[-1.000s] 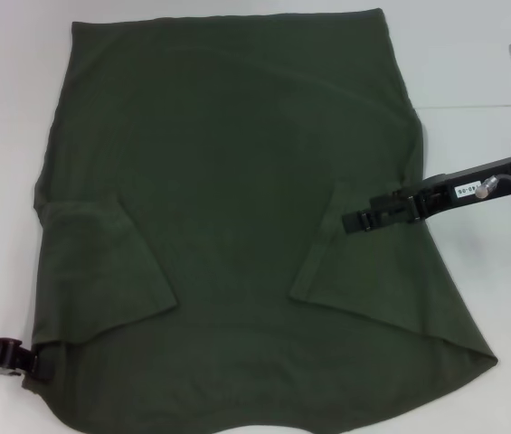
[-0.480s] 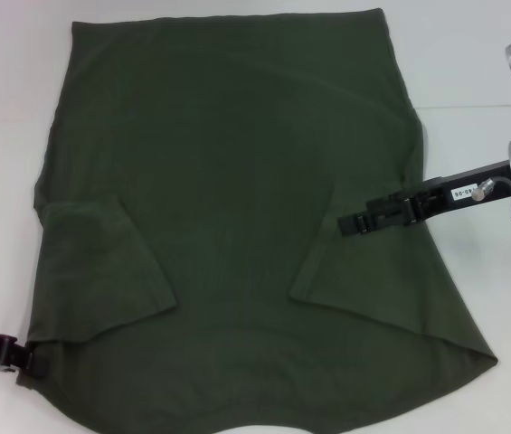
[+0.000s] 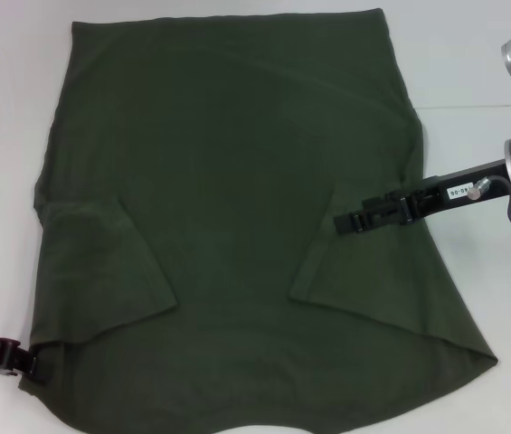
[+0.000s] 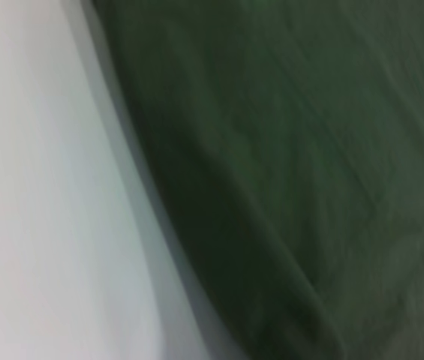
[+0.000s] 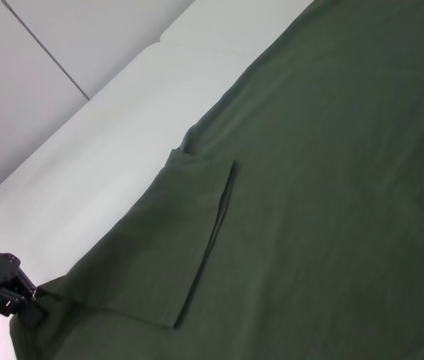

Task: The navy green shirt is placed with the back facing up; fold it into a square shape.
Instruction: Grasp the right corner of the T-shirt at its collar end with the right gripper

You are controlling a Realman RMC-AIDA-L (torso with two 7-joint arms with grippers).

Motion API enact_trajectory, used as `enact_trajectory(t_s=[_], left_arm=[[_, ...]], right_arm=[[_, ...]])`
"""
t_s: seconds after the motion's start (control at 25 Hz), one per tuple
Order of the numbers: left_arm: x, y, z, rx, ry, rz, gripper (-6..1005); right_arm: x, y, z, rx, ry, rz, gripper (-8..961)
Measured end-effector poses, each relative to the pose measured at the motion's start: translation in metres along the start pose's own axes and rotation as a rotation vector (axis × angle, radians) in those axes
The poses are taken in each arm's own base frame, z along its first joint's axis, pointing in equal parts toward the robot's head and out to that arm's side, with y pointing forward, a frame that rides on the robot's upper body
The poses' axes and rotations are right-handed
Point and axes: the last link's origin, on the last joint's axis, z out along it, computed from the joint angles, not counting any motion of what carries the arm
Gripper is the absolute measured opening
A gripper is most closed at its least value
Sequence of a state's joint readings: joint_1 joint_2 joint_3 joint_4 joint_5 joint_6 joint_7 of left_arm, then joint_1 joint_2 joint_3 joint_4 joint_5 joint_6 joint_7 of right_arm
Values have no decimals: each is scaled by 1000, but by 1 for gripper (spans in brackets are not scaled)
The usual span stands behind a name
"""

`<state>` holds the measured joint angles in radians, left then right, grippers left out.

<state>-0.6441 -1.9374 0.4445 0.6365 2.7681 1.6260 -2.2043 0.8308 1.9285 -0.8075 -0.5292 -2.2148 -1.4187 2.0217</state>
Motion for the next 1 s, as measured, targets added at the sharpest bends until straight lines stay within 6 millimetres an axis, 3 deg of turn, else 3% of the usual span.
enact_trajectory(t_s=[0.2,0.4,0.64,1.0], left_arm=[[0,0,0,1,0,-1,68],[0,0,0,3,-2,0,250],[3,-3,-1,22,12,11,235],[4,-2,-1,21,7,14,80]], right_arm=[[-1,0,1,3,0,-2,925],[-2,0,1,5,0,-4,925],[-2,0,2,6,-1,-5,925],[-2,-1,2,11,-2,-3,924]])
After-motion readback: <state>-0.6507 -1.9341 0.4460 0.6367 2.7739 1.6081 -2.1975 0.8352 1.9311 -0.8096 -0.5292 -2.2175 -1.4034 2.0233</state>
